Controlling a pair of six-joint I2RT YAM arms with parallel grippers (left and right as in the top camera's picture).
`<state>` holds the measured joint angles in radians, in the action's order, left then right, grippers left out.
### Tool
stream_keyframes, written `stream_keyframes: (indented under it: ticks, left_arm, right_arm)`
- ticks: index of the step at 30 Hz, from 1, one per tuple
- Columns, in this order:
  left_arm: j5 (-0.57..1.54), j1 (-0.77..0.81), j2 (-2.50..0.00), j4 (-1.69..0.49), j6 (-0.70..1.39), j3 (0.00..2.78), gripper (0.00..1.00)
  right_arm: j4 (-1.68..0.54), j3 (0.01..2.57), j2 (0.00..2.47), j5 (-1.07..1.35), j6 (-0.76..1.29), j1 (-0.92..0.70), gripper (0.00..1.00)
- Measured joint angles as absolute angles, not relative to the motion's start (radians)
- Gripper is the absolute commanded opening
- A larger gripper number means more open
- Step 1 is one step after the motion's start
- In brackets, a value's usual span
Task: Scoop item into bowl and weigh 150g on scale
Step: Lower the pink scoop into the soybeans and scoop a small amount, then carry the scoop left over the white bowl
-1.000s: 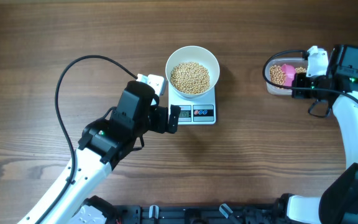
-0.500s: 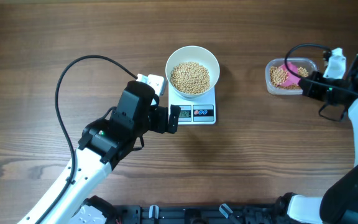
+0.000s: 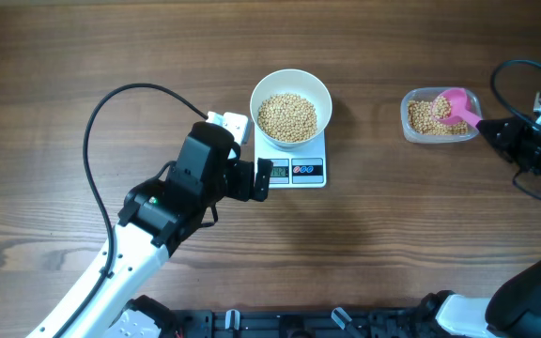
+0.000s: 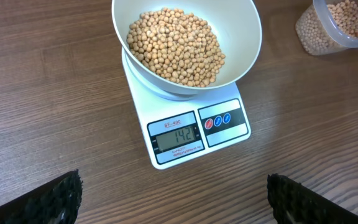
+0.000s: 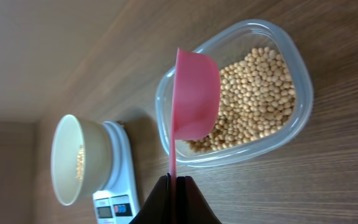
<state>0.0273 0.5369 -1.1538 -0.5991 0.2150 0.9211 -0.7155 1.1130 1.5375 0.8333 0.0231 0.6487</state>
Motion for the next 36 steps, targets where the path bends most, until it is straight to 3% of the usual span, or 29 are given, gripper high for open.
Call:
stream_keyframes:
  ticks: [12,24,29,36]
  left_arm:
    - [0.027,0.537,-1.154,-0.599,0.215,0.921,1.0]
    - [0.027,0.537,-1.154,-0.599,0.215,0.921,1.0]
    - [0.027,0.537,-1.154,-0.599,0.215,0.921,1.0]
    - [0.027,0.537,-1.154,-0.599,0.215,0.921,1.0]
  right_arm:
    - [-0.748,1.113,1.538,0.925,0.027,0.673,0.04]
    - [-0.746,1.113,1.538,1.19,0.035,0.663,0.04]
    - [-0.659,1.111,1.539,1.223,0.109,0.554,0.04]
    - [-0.463,1.108,1.539,1.194,0.278,0.266,0.04]
